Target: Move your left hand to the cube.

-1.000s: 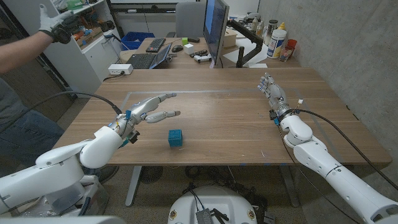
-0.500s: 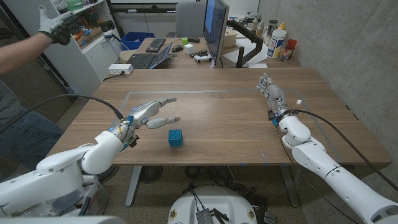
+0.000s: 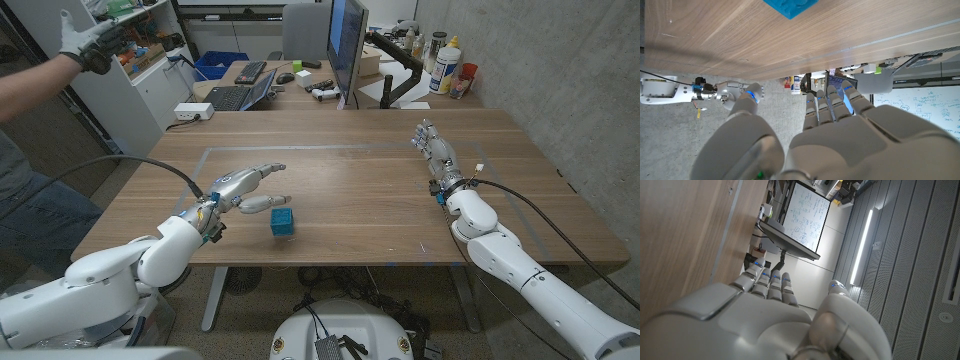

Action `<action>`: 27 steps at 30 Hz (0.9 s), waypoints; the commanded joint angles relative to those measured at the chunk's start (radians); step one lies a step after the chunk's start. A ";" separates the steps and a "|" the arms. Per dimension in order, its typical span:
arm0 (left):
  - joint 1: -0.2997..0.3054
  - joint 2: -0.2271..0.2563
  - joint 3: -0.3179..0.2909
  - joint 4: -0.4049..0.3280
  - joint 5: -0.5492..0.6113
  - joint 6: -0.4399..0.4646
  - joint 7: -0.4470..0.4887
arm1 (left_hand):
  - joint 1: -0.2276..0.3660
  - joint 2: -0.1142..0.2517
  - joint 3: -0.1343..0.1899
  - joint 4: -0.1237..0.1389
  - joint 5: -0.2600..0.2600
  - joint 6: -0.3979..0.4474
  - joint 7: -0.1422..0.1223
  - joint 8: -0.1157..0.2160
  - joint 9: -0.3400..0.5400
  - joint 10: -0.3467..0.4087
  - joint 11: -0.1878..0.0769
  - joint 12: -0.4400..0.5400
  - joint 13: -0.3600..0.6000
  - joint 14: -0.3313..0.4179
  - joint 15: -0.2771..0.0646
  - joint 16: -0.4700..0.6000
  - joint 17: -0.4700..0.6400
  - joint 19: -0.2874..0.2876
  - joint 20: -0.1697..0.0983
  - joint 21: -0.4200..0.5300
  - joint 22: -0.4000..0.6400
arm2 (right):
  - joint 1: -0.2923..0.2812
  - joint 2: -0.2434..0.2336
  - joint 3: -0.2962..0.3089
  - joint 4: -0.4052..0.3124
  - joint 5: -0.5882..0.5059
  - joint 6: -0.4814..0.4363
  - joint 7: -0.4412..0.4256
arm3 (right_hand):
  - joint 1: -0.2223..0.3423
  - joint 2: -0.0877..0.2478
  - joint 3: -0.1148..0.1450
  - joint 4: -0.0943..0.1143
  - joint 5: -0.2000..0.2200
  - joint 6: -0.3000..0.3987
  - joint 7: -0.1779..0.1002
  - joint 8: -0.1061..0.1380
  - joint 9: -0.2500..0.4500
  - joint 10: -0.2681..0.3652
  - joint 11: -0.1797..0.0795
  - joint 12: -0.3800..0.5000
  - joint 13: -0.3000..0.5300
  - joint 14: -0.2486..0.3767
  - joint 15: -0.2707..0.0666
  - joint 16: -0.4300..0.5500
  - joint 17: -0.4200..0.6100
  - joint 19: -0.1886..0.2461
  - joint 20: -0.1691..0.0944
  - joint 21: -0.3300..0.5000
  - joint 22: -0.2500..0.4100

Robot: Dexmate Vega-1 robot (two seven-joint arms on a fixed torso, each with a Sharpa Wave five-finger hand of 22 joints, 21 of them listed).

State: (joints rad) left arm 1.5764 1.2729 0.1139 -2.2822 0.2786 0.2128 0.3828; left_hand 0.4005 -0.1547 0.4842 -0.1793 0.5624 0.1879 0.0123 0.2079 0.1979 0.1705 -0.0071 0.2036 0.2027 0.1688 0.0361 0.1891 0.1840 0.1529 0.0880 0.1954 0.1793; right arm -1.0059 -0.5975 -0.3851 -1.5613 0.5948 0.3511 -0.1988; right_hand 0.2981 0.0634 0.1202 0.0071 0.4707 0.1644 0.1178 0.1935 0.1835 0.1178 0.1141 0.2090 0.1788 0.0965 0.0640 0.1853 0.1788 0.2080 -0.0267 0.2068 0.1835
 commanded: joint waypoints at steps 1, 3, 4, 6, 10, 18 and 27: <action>-0.071 0.032 0.092 0.002 -0.004 0.026 0.012 | 0.013 -0.002 0.005 0.001 0.005 0.014 -0.005 0.012 0.002 0.002 0.000 0.005 0.002 0.005 0.009 0.007 0.004 0.003 0.009 0.004 0.004 | -0.010 -0.008 -0.012 -0.010 0.000 0.014 -0.014 | -0.003 0.007 -0.006 -0.003 0.008 0.004 -0.002 0.003 0.004 0.002 0.003 -0.003 0.004 0.009 0.000 0.001 0.004 0.005 0.004 0.000 0.003; -0.087 0.038 0.110 0.003 -0.004 0.032 0.011 | 0.015 -0.003 0.005 0.001 0.006 0.016 -0.006 0.012 0.002 0.002 -0.001 0.005 0.002 0.005 0.009 0.007 0.004 0.003 0.008 0.004 0.004 | -0.011 -0.008 -0.014 -0.010 0.001 0.017 -0.016 | -0.003 0.007 -0.006 -0.003 0.009 0.004 -0.002 0.003 0.004 0.003 0.003 -0.003 0.004 0.009 0.000 0.001 0.004 0.005 0.003 0.000 0.003; -0.096 0.041 0.119 0.002 -0.002 0.037 0.009 | 0.016 -0.003 0.005 0.001 0.006 0.016 -0.007 0.012 0.002 0.002 0.000 0.005 0.002 0.005 0.009 0.007 0.004 0.003 0.008 0.004 0.004 | -0.012 -0.009 -0.016 -0.011 0.000 0.018 -0.017 | -0.003 0.007 -0.006 -0.003 0.009 0.004 -0.002 0.003 0.004 0.004 0.005 -0.003 0.004 0.010 0.000 0.001 0.004 0.005 0.004 0.000 0.003; -0.115 0.046 0.140 0.000 0.004 0.045 0.006 | 0.018 -0.003 0.005 0.002 0.006 0.019 -0.006 0.013 0.002 0.005 0.002 0.006 0.002 0.005 0.009 0.007 0.004 0.003 0.008 0.004 0.004 | -0.013 -0.010 -0.017 -0.011 0.001 0.021 -0.018 | -0.003 0.007 -0.006 -0.003 0.009 0.004 -0.003 0.003 0.004 0.005 0.005 -0.002 0.004 0.011 0.000 0.001 0.003 0.005 0.004 0.000 0.003; -0.159 0.048 0.187 -0.002 0.016 0.055 -0.005 | 0.022 -0.004 0.005 0.002 0.006 0.022 -0.006 0.014 0.002 0.004 0.001 0.006 0.002 0.006 0.011 0.007 0.004 0.002 0.008 0.004 0.004 | -0.017 -0.012 -0.018 -0.012 0.001 0.031 -0.023 | -0.003 0.008 -0.007 -0.004 0.009 0.005 -0.003 0.003 0.004 0.007 0.004 -0.002 0.004 0.011 0.000 0.001 0.003 0.005 0.004 0.000 0.003; -0.222 0.046 0.261 -0.005 0.024 0.068 -0.015 | 0.028 -0.006 0.005 0.003 0.007 0.025 -0.008 0.015 0.002 0.004 -0.001 0.007 0.003 0.007 0.011 0.008 0.004 0.001 0.010 0.004 0.005 | -0.025 -0.020 -0.018 -0.013 0.010 0.042 -0.029 | -0.004 0.008 -0.009 -0.004 0.010 0.006 -0.001 0.003 0.004 0.007 0.004 -0.002 0.004 0.012 0.000 0.001 0.004 0.005 0.004 0.000 0.003; -0.263 0.048 0.320 -0.007 0.033 0.069 -0.013 | 0.033 -0.006 0.004 0.004 0.007 0.026 -0.007 0.015 0.002 0.003 -0.001 0.007 0.003 0.006 0.009 0.007 0.005 0.001 0.011 0.005 0.005 | -0.036 -0.036 -0.017 -0.035 0.009 0.044 -0.049 | -0.004 0.009 -0.010 -0.005 0.010 0.007 -0.003 0.003 0.004 0.011 0.004 -0.001 0.004 0.013 -0.001 0.001 0.004 0.005 0.004 0.001 0.003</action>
State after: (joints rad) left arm 1.3734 1.3163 0.3555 -2.2863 0.3020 0.2739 0.3716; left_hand 0.4224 -0.1623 0.4841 -0.1793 0.5663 0.2040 0.0071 0.2157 0.1978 0.1707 -0.0070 0.2034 0.2025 0.1741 0.0413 0.1891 0.1838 0.1476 0.0931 0.1954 0.1791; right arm -1.0299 -0.6172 -0.4016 -1.5767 0.6026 0.3891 -0.2283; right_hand 0.2936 0.0680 0.1132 0.0001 0.4786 0.1644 0.1179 0.1935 0.1835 0.1178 0.1141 0.2090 0.1788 0.0965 0.0641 0.1853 0.1788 0.2080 -0.0268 0.2069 0.1835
